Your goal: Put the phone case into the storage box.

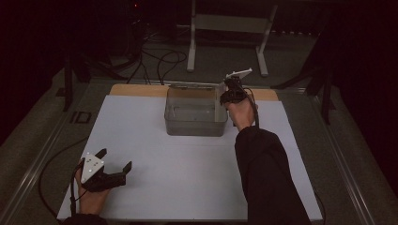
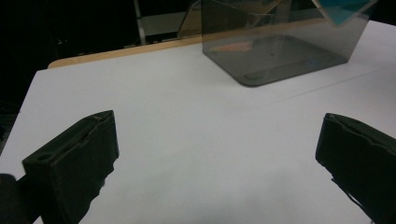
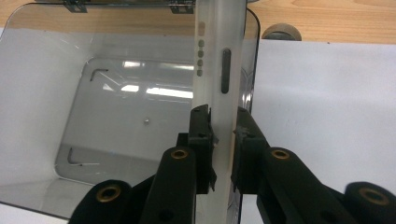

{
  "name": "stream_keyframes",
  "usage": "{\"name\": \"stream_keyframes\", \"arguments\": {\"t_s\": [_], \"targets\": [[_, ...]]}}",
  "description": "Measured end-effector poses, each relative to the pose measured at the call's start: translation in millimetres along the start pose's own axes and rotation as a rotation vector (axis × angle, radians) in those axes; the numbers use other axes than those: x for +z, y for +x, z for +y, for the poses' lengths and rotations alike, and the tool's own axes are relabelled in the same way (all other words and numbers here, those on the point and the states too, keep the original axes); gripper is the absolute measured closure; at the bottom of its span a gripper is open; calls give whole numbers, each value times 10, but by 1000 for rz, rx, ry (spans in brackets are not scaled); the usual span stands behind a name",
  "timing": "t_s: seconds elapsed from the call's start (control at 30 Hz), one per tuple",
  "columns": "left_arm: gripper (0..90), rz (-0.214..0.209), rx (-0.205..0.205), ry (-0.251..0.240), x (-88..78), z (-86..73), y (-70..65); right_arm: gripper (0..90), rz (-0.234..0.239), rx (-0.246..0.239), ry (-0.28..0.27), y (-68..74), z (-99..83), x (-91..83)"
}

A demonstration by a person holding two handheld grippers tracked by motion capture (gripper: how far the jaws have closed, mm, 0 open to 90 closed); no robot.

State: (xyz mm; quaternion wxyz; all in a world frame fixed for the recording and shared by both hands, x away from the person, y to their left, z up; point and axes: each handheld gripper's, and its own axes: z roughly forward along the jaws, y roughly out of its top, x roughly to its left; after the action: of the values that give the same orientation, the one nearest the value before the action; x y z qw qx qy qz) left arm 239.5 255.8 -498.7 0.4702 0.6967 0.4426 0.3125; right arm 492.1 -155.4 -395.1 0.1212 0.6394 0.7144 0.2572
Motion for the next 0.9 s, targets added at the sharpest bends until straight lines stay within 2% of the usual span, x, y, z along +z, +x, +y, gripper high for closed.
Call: {"name": "stream_keyframes", "arguments": {"t_s": [0.9], "targets": [[4, 1, -1, -4, -7, 1, 7, 809, -28, -7, 23, 21, 6, 117]]}}
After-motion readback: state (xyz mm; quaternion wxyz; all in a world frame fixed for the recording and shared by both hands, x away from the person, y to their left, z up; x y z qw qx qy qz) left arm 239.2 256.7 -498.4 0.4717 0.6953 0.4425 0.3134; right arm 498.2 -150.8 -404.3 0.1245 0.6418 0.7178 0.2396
